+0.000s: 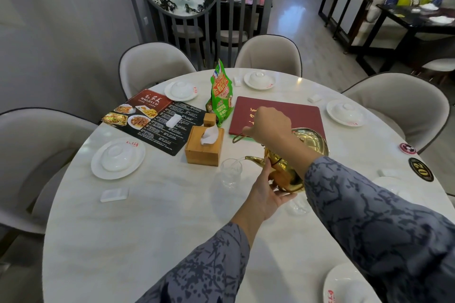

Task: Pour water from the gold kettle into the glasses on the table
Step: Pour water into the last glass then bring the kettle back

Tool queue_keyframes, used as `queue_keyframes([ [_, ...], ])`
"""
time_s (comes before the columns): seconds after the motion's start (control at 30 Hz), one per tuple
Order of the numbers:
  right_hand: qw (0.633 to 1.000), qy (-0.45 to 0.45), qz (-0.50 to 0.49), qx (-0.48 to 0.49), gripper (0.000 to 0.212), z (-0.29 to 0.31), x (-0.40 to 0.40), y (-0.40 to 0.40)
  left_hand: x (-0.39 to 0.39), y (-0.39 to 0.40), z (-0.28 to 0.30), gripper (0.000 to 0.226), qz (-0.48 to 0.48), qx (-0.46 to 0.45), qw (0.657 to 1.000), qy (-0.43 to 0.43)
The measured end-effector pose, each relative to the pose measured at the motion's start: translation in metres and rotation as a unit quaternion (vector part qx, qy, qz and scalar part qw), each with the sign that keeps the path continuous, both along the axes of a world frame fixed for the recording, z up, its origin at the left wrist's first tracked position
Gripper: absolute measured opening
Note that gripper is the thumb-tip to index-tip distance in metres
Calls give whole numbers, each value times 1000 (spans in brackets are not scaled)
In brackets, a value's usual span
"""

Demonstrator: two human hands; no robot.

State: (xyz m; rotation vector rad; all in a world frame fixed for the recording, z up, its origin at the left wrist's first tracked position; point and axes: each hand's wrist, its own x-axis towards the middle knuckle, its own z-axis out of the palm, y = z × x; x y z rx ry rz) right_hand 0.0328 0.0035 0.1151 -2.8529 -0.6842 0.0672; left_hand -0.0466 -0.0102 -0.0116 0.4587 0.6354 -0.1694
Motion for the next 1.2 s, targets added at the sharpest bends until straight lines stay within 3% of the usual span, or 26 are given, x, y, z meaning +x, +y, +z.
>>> queue_keyframes([
  [0.7,999,8,3,35,46,-7,1,-8,-1,2,0,71,-15,32,999,19],
  [0.93,994,32,-50,90,51,-15,10,-24,-6,3,3,49,-45,104,993,32],
  [1.2,975,68,-84,192,54,-16,19,-58,-2,1,4,52,-102,214,970,58],
])
